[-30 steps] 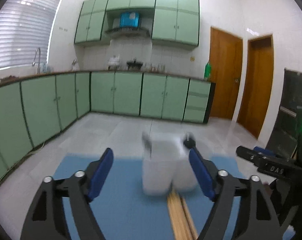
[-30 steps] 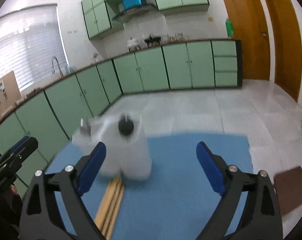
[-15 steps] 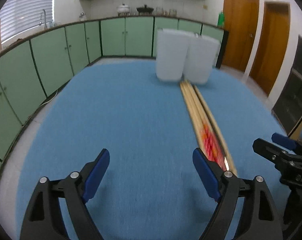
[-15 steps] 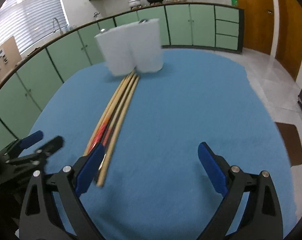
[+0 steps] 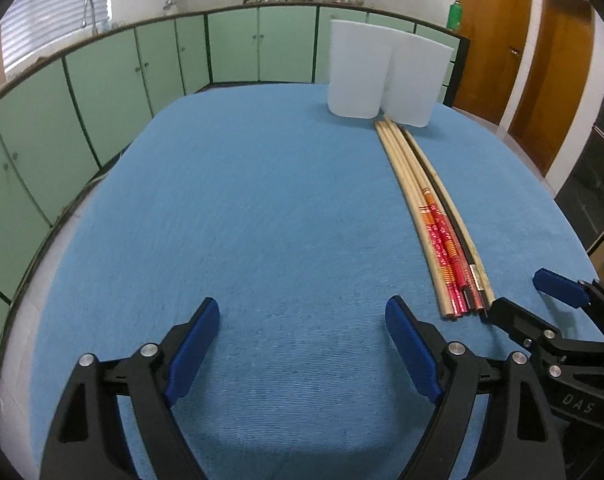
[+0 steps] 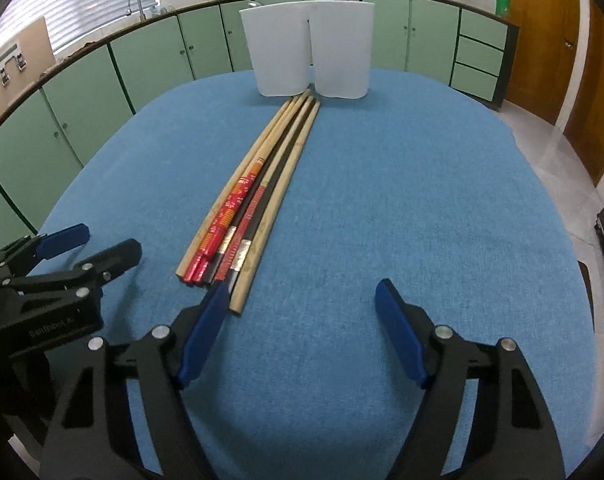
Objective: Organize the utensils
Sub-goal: 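Move both open tools back toward the chopstick bundle, then grasp one wooden chopstick with the right tool while the left tool grasps another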
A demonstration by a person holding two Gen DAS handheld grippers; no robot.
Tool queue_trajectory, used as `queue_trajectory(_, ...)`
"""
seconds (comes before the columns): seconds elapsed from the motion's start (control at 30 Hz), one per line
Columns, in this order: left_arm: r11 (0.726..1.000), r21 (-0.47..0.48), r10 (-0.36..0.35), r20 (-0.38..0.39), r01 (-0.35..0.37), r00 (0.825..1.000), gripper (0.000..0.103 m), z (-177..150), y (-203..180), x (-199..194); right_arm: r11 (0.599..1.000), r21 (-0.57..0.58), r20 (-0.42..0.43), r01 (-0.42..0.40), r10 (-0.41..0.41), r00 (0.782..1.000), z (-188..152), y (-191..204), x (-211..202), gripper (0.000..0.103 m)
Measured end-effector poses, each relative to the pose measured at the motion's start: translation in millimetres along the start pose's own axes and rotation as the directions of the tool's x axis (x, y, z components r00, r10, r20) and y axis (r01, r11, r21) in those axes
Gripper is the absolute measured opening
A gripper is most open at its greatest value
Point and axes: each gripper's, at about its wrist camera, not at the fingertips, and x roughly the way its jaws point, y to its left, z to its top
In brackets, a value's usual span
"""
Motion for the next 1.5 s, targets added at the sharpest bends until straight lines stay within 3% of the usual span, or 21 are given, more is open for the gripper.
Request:
queue_trajectory(0.17, 1.000, -0.001, 0.002, 0.002, -0.002, 1.000, 0.083, -1.0, 0.2, -1.7, 0.997, 0.041, 0.015, 0.062, -0.063, 0.998, 0.0, -12.6, -3.8, 0.070)
queue_trajectory(0.33, 1.000, 0.007, 0.008, 0.004, -0.008, 1.000, 0.083, -1.8, -1.1, -3.0, 0.999, 0.022, 0.035, -0.023, 0.022, 0.999, -3.0, -6.7, -10.6, 0.059)
queue_trajectory(0.4, 1.000, 0.006, 0.011, 0.007, -0.011, 1.000, 0.083, -1.9, -1.1, -3.9, 0.999, 0.002, 0.024, -0.032, 0.032, 0.999, -4.5, 0.0, -7.6, 0.043)
queue_trajectory(0.67, 0.999, 0.048, 0.010, 0.008, -0.010, 1.000, 0.084, -3.4, -8.2, -5.2, 0.998, 0.011, 0.009, -0.061, 0.061, 0.998, -2.5, 0.0, -0.5, 0.007)
queue_trajectory(1.03, 0.991, 0.120, -0.068, 0.008, 0.067, 0.998, 0.083, -6.5, -35.8, -9.6, 0.999, 0.049, 0.019, -0.018, 0.018, 1.000, -3.9, -23.4, -2.7, 0.006)
queue_trajectory(1.37, 0.990, 0.139, -0.034, -0.030, 0.038, 0.999, 0.085, -3.2, -45.0, -0.1, 0.997, 0.068, 0.023, -0.045, 0.044, 0.999, -4.7, -28.8, -2.3, 0.007)
queue_trajectory(1.5, 0.995, 0.101, -0.011, -0.025, 0.014, 1.000, 0.085, -2.8, -35.7, -2.5, 0.997, 0.068, 0.024, -0.046, 0.045, 0.999, -5.1, -29.9, -2.8, 0.007)
